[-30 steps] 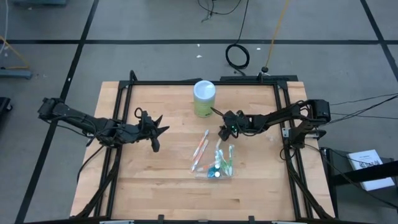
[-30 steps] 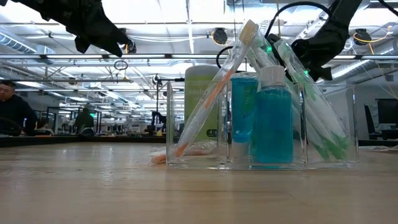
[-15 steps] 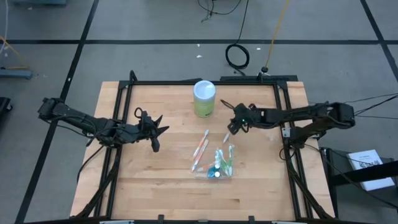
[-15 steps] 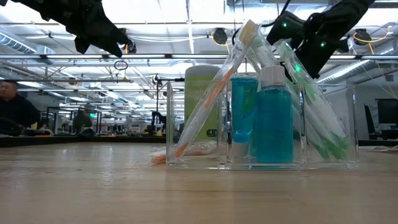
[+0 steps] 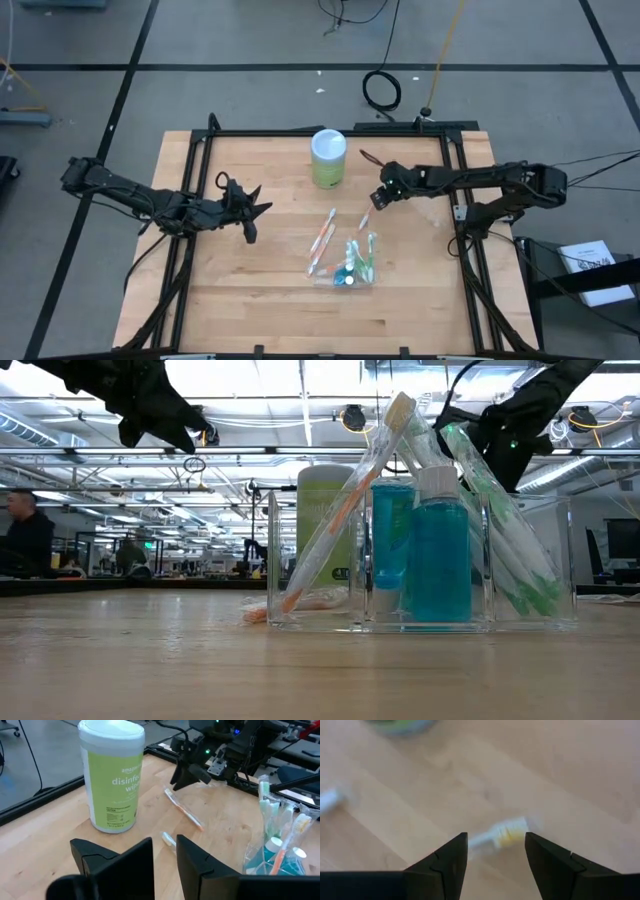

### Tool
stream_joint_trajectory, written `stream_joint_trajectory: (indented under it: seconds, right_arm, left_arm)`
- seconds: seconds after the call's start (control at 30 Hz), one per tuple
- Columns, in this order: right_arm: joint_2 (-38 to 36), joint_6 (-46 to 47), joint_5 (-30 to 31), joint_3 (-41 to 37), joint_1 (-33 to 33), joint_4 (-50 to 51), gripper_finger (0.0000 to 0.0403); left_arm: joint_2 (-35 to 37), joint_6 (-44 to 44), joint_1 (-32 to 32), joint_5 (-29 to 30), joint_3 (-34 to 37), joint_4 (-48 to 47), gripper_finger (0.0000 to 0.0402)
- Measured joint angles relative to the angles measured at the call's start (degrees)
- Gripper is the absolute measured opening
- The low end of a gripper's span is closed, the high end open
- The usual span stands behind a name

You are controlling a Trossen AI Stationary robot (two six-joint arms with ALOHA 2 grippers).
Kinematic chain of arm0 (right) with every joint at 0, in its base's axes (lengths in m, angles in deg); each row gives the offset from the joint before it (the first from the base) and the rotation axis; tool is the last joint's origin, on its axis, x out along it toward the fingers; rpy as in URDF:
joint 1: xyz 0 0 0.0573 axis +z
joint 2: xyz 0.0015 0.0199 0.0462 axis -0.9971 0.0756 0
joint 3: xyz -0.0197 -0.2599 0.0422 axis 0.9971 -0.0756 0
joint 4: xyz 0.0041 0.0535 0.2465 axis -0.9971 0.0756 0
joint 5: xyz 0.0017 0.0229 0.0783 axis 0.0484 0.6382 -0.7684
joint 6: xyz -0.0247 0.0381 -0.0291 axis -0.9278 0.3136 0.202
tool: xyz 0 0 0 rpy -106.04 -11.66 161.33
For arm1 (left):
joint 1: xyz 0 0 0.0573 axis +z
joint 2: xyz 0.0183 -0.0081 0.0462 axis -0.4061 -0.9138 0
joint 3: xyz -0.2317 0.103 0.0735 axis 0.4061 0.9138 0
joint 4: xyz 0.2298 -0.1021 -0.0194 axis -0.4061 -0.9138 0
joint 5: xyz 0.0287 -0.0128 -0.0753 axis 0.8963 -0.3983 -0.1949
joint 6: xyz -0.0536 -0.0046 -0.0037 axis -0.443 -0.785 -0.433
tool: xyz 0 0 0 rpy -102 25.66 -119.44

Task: Pick & Place toothbrushing station
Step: Put the orange toothbrush into the left section of the transparent organizer

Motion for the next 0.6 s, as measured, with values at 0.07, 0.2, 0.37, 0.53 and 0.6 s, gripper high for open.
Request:
stream_joint_trajectory:
  seconds: [0.07, 0.2, 0.37, 0.53, 0.6]
  right_arm:
    - [0.1, 0.1, -0.1, 0.0, -0.7, -0.8, 0.0189]
    - [1.9, 2.0, -0.6, 0.0, -1.3, -1.4, 0.0189]
    - [4.8, 3.8, -0.4, 0.0, -1.6, -2.6, 0.0189]
    - [9.1, 4.6, -0.2, 0.1, -1.8, -4.8, 0.0189]
    - [10.3, 4.6, -0.1, 0.2, -2.5, -5.8, 0.0189]
  left_arm:
    - [0.0, 0.4, 0.0, 0.0, 0.0, 0.0, 0.0004]
    - [0.0, 1.6, 0.0, 0.0, 0.0, 0.0, 0.0004]
    - [0.0, 1.7, 0.2, 0.0, 0.0, 0.0, 0.0014]
    - [0.0, 1.5, 0.2, 0.0, 0.0, 0.1, 0.0006]
    - [0.0, 1.2, 0.3, 0.0, 0.0, 0.1, 0.0002]
